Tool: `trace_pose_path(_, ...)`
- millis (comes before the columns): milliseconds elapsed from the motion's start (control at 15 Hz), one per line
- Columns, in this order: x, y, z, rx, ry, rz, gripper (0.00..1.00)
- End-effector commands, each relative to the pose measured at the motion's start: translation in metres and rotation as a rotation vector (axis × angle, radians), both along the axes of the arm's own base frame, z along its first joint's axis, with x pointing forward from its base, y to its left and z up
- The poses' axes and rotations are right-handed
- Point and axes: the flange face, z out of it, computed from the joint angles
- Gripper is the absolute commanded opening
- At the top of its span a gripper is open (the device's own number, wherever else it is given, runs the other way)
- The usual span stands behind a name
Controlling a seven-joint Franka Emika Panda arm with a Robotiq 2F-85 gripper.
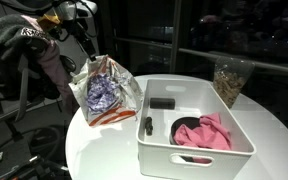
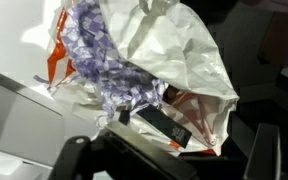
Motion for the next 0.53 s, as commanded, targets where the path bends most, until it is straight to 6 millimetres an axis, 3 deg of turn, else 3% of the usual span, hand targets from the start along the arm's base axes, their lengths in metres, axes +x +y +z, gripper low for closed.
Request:
trace_pose_path(0, 0.007, -0.011, 0.011, -0.02, 0.05, -0.064, 1.0)
trace_pose_path(467, 0.011, -0.021, 0.01, -0.042, 0.109, -0.125, 1.0)
